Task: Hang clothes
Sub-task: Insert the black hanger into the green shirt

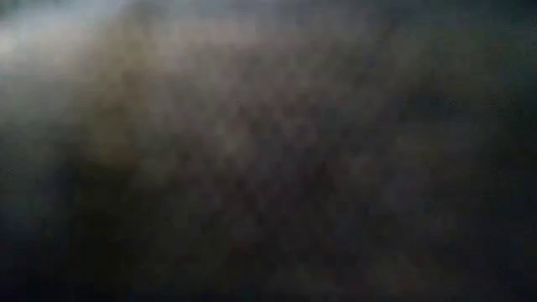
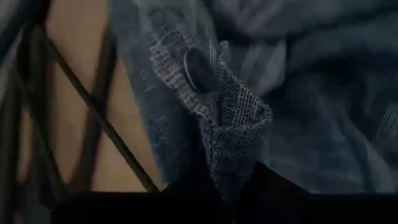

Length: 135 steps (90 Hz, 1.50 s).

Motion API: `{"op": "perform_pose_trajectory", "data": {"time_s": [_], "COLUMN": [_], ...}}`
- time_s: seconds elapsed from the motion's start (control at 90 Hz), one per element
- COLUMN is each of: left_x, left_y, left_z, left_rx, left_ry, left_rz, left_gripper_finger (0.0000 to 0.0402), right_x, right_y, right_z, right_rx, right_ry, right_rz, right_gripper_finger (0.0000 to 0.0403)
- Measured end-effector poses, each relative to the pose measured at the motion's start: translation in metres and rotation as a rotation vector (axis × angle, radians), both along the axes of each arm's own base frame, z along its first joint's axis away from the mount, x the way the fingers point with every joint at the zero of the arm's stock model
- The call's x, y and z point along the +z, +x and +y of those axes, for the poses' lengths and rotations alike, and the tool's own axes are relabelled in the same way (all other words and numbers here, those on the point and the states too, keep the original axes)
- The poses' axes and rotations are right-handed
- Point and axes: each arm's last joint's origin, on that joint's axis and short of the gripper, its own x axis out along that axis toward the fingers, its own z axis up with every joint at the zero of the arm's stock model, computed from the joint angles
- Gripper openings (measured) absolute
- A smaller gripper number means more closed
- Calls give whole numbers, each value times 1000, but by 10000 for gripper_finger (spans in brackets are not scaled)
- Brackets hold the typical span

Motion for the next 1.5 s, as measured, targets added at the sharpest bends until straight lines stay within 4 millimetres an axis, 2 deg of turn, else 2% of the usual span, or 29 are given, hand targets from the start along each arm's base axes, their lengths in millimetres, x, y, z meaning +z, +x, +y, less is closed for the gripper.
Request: {"op": "perform_pose_trajectory", "data": {"time_s": [0.167,0.4,0.589,0.722,0.933,1.178,1.389,1.5], "left_x": [-19,-17,-16,-16,-16,-15,-15,-15], "left_y": [-8,-3,-1,-1,-1,0,0,0], "left_z": [1,0,0,0,0,-1,-1,-1], "left_rx": [40,26,21,21,19,1,0,-1], "left_ry": [-35,-53,-56,-56,-56,-46,-48,-49], "left_rz": [-27,-110,-123,-125,-127,-125,-125,-124], "left_gripper_finger": [0,0,0,0,0,0,0,0], "right_x": [-33,-57,-57,-53,-45,-45,-39,-38], "right_y": [-5,0,10,17,24,25,27,27], "right_z": [4,10,13,17,26,27,31,31], "right_rx": [27,72,88,100,141,140,210,213], "right_ry": [75,83,29,27,21,29,137,139], "right_rz": [41,-53,-198,-307,-398,-403,-473,-480], "right_gripper_finger": [26,32,85,103,104,99,107,114]}}
